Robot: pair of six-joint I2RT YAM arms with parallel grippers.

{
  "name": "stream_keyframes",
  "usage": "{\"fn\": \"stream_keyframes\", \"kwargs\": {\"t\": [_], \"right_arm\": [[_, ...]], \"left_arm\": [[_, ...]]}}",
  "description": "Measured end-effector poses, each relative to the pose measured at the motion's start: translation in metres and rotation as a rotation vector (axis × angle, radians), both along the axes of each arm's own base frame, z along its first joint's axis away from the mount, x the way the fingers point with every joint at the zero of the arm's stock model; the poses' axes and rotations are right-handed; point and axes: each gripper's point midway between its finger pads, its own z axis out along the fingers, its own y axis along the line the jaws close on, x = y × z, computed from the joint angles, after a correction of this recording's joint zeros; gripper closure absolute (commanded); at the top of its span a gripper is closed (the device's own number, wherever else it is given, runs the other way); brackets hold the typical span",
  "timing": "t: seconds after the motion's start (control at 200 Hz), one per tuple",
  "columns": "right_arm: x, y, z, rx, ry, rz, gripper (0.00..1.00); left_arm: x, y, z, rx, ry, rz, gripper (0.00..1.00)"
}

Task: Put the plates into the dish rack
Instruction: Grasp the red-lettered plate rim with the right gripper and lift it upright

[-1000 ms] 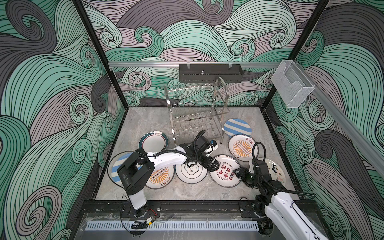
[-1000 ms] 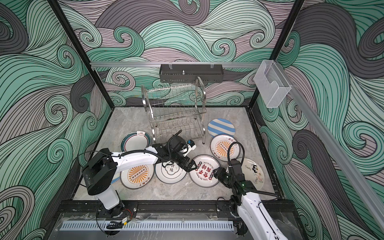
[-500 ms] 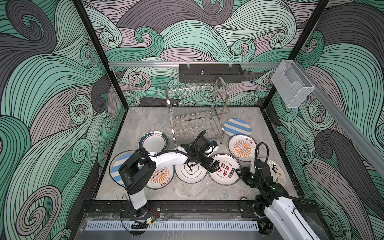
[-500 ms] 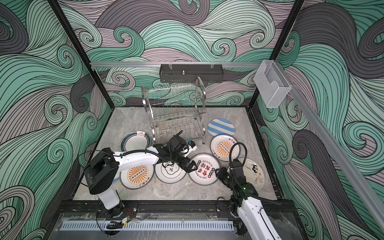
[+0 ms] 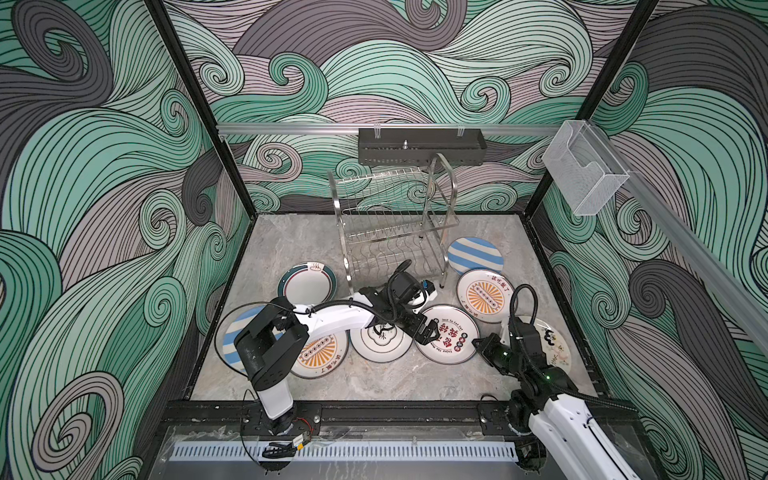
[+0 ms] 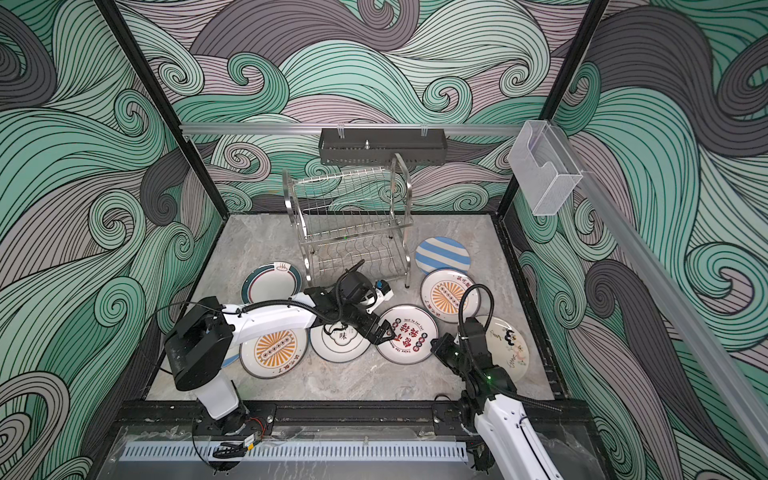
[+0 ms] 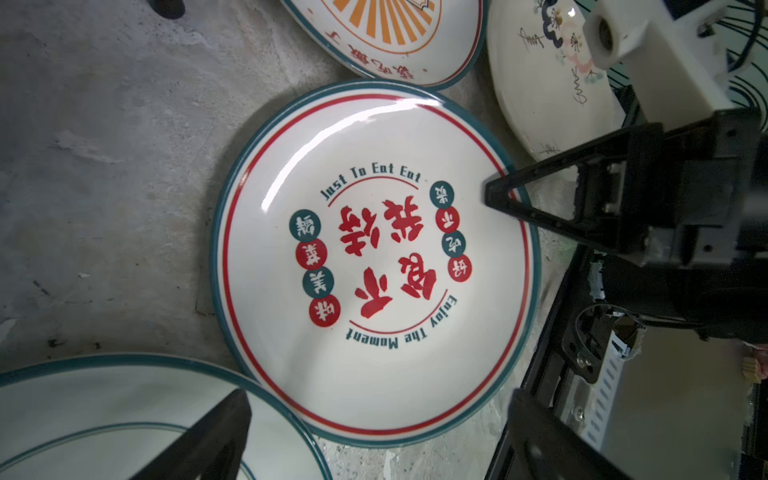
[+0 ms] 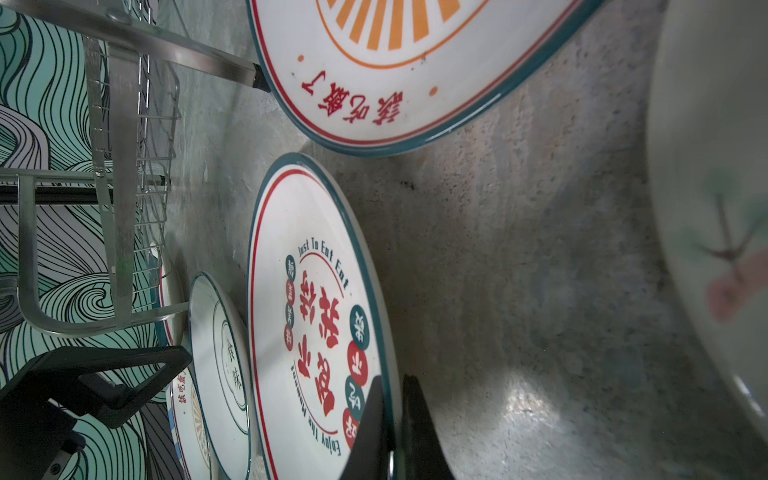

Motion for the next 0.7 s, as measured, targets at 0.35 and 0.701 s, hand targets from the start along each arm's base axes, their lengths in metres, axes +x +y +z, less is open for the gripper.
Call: {"fn": "stream_keyframes", "kwargs": {"t": [0.35,0.701], "right_arm": [[-0.003,-0.01,0.035,-0.133,0.038,0.061,1.0],[0.026,-0.007,0.113,-0.259,-0.048,0.224,1.0]], "left_arm": [[0.014,0.015,0.077,-0.1,-0.12,0.065,0.01],[0.065,0.115,0.132,-0.177,-0.232,0.353,0.01]]}}
